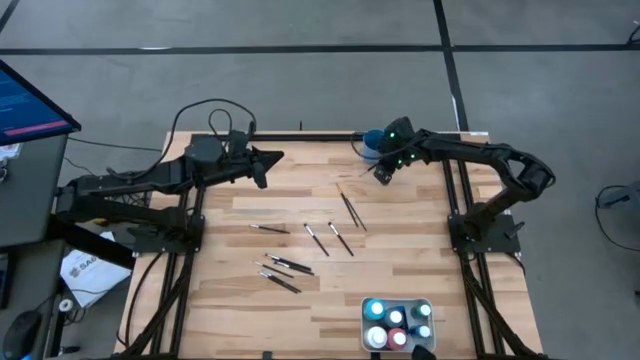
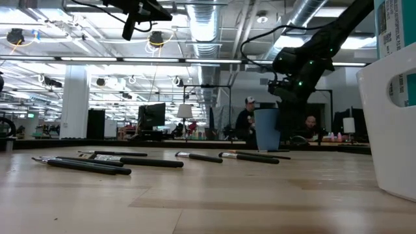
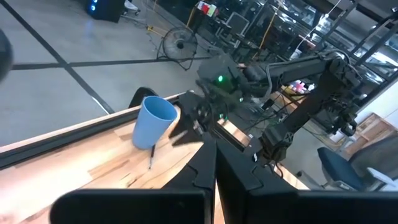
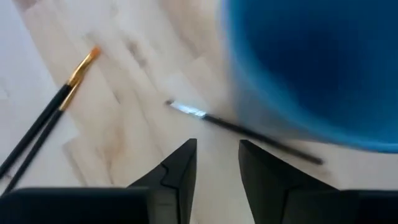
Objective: Pick & Place Paint Supplies
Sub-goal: Put the orange paintbrush into the blue cup
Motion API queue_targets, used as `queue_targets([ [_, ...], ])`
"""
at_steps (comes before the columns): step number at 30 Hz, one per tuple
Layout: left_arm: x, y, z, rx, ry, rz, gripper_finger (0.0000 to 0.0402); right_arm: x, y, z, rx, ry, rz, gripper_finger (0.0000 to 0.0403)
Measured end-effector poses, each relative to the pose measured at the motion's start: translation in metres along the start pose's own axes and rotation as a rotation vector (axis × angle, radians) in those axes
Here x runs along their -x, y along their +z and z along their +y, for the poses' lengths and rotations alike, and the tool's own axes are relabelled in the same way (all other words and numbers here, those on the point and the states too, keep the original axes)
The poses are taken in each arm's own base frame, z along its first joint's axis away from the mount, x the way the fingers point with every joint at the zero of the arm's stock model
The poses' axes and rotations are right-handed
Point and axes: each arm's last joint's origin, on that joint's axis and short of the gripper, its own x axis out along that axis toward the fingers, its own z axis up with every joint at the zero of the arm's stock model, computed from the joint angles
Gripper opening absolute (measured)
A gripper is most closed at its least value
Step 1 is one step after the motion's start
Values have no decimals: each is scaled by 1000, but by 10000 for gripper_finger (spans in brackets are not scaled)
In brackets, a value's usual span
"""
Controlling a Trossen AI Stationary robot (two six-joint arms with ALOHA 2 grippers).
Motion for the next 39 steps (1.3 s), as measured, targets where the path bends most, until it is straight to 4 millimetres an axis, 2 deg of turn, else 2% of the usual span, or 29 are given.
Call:
queue_targets([
  [6, 2, 0, -2, 0, -57, 24, 2, -17, -1, 27, 105, 99, 33, 112],
  [10, 2, 0, -2, -1, -62, 33, 2, -28, 8, 39, 89, 63, -12, 112],
  [14, 2, 0, -2, -1, -63, 32, 2, -38, 14, 42, -21, -5, -7, 111],
  [23, 2, -1, -3, -1, -112, 63, 2, -59, 15, 45, -223, -114, 36, 111],
  [33, 2, -1, -3, -48, -117, 62, 2, -63, 16, 50, -342, -217, 10, 111],
  [39, 2, -1, -4, -48, -123, 65, 2, -63, 15, 54, -383, -221, 14, 111],
])
